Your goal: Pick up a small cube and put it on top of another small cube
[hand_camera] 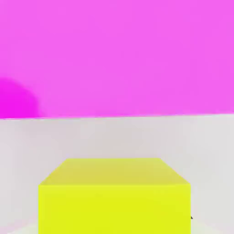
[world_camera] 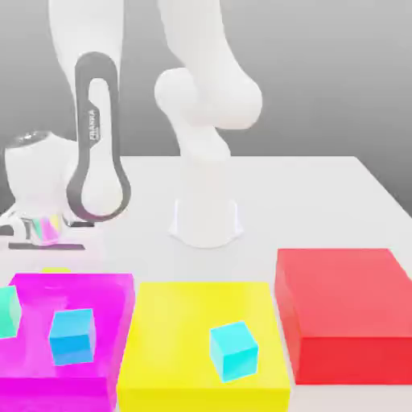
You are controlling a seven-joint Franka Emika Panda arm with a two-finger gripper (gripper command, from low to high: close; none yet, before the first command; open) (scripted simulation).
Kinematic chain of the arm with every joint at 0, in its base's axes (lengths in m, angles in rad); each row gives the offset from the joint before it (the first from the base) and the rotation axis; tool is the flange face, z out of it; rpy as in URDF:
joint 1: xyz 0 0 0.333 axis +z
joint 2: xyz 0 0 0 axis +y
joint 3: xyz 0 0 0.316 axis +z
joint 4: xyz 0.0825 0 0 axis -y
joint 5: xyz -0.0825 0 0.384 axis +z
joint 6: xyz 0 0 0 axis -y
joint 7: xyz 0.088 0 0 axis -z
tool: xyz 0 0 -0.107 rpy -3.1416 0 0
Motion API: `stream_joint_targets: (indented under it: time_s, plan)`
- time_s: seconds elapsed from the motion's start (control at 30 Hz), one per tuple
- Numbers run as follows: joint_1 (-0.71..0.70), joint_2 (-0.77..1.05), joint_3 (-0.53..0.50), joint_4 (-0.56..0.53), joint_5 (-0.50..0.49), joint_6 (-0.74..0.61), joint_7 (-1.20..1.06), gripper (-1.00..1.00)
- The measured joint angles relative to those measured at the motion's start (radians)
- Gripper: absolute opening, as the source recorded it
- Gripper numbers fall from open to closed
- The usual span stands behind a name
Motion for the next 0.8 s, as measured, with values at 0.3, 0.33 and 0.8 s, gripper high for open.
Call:
stream_joint_targets:
  time_s: [0.3,0.33,0.8]
  plan:
    - [0.051,-0.137,-0.094,-0.024,-0.182,-0.102,0.135,-1.0]
    - [0.05,-0.149,-0.099,-0.028,-0.199,-0.112,0.146,-1.0]
    - [0.017,-0.227,-0.102,0.103,-0.353,-0.284,0.551,-1.0]
